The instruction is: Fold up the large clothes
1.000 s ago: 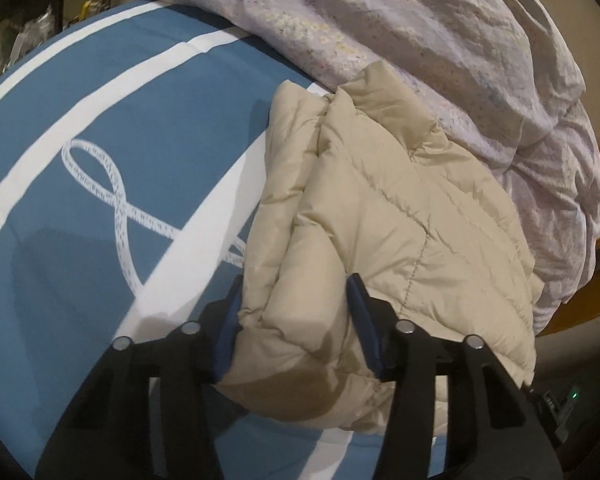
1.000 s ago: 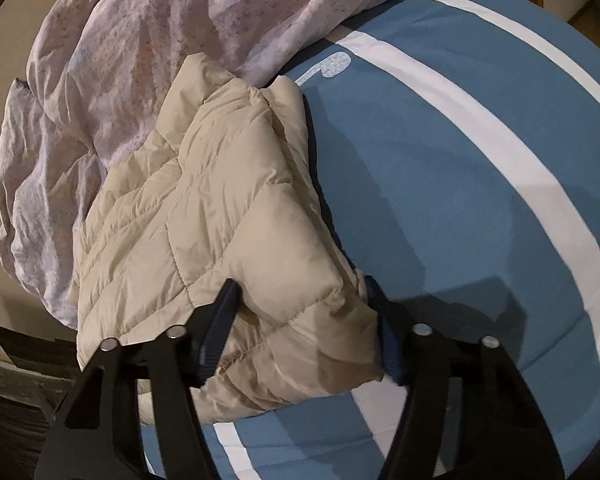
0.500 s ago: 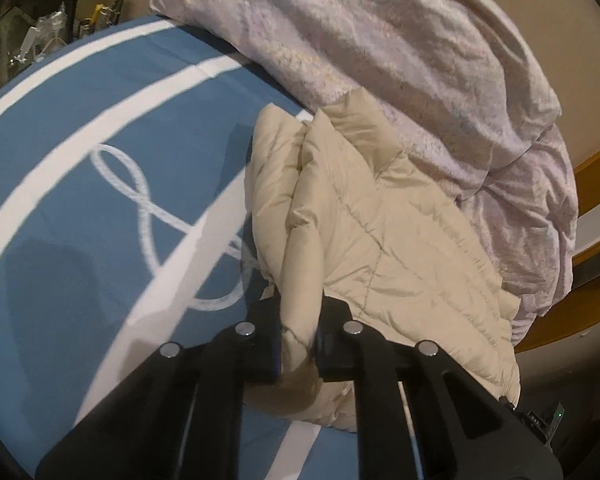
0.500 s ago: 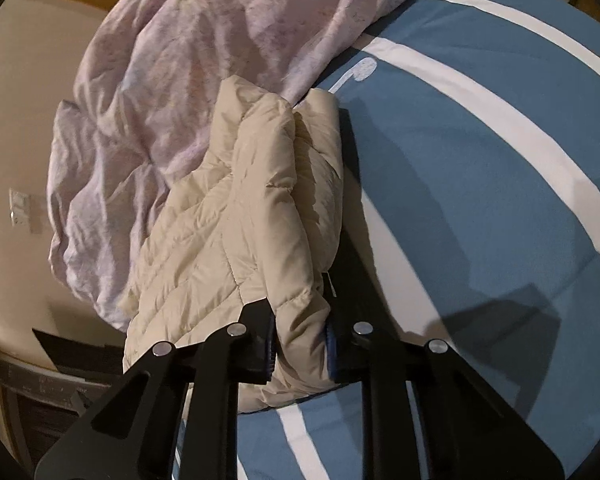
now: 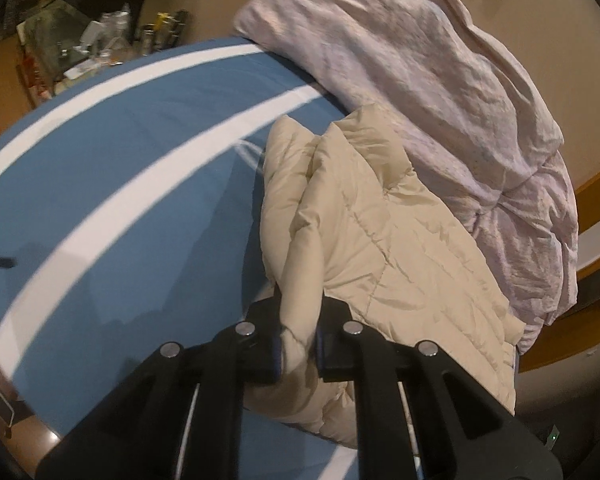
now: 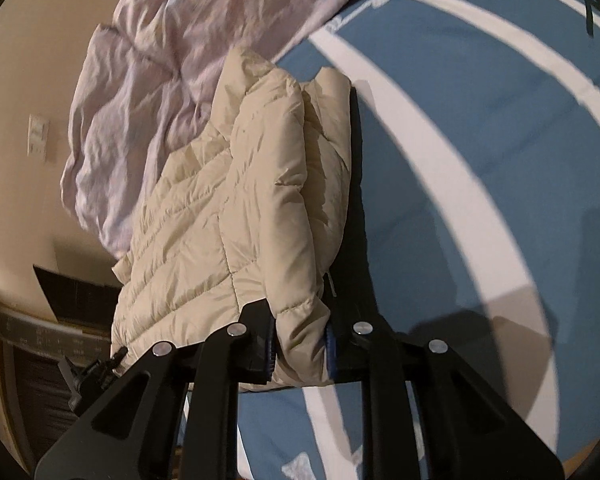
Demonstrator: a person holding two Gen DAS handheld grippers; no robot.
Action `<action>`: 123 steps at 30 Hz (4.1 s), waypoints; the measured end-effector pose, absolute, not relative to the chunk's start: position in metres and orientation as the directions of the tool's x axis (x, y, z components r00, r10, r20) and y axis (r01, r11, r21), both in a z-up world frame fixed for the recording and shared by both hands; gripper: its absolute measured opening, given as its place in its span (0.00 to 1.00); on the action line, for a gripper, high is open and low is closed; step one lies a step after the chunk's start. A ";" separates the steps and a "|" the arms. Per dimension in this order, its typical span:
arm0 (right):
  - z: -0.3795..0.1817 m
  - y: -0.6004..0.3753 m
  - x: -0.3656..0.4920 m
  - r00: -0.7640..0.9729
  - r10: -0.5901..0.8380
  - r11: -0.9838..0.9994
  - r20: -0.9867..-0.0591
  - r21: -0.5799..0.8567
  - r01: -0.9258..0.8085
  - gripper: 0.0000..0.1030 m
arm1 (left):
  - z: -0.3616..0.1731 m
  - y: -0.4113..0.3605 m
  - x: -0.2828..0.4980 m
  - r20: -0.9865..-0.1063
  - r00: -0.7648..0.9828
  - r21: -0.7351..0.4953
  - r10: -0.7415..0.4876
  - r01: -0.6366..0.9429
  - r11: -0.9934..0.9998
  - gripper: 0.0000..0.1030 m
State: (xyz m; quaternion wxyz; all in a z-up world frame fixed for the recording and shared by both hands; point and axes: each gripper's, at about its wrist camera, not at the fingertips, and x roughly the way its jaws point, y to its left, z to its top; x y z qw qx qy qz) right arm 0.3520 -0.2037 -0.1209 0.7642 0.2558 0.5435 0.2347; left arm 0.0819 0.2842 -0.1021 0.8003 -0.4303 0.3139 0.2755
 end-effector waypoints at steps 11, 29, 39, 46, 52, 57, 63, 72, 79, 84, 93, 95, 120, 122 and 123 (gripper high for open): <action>-0.115 -0.186 0.309 0.285 0.571 0.821 -0.770 0.535 -0.199 0.22 | -0.113 0.291 0.039 -0.763 0.620 -0.503 0.184 -0.747 0.434 0.18; -0.081 -0.116 0.296 0.397 0.480 0.842 -0.782 0.283 -0.460 0.41 | -0.122 0.291 0.027 -0.768 0.619 -0.531 0.168 -0.761 0.373 0.57; -0.113 -0.083 0.290 0.390 0.394 0.843 -0.833 0.157 -0.515 0.41 | -0.129 0.289 0.034 -0.773 0.612 -0.530 0.165 -0.767 0.361 0.64; -0.128 -0.071 0.292 0.380 0.352 0.844 -0.855 0.115 -0.524 0.42 | -0.142 0.293 0.037 -0.779 0.605 -0.539 0.162 -0.780 0.318 0.64; -0.131 -0.073 0.291 0.383 0.363 0.842 -0.849 0.122 -0.526 0.42 | -0.143 0.292 0.040 -0.781 0.597 -0.534 0.183 -0.791 0.299 0.63; -0.131 -0.074 0.289 0.386 0.372 0.841 -0.844 0.131 -0.525 0.42 | -0.144 0.292 0.038 -0.771 0.612 -0.558 0.175 -0.782 0.278 0.42; -0.132 -0.075 0.289 0.389 0.380 0.839 -0.839 0.135 -0.527 0.42 | -0.129 0.290 0.039 -0.739 0.652 -0.591 0.171 -0.749 0.300 0.17; -0.133 -0.078 0.286 0.388 0.393 0.834 -0.833 0.145 -0.533 0.42 | -0.076 0.280 0.044 -0.621 0.766 -0.690 0.165 -0.634 0.349 0.12; -0.133 -0.077 0.288 0.380 0.407 0.828 -0.831 0.159 -0.538 0.42 | -0.023 0.244 0.069 -0.512 0.852 -0.734 0.108 -0.499 0.460 0.12; -0.133 -0.079 0.290 0.369 0.419 0.825 -0.830 0.177 -0.537 0.42 | 0.008 0.208 0.092 -0.458 0.888 -0.738 0.040 -0.405 0.540 0.12; -0.133 -0.079 0.293 0.368 0.432 0.826 -0.823 0.197 -0.528 0.42 | 0.042 0.136 0.136 -0.392 0.908 -0.743 -0.148 -0.218 0.633 0.11; -0.134 -0.079 0.293 0.368 0.436 0.826 -0.821 0.204 -0.526 0.42 | 0.044 0.115 0.151 -0.398 0.896 -0.734 -0.197 -0.182 0.654 0.11; -0.133 -0.121 0.305 0.313 0.565 0.786 -0.763 0.383 -0.485 0.42 | -0.020 -0.004 0.257 -0.589 0.684 -0.688 -0.430 -0.145 0.712 0.12; -0.133 -0.127 0.305 0.314 0.571 0.784 -0.758 0.391 -0.482 0.42 | -0.025 -0.007 0.263 -0.603 0.669 -0.682 -0.435 -0.149 0.716 0.12; -0.133 -0.130 0.305 0.315 0.575 0.783 -0.756 0.396 -0.479 0.42 | -0.028 -0.010 0.266 -0.611 0.660 -0.678 -0.437 -0.151 0.719 0.12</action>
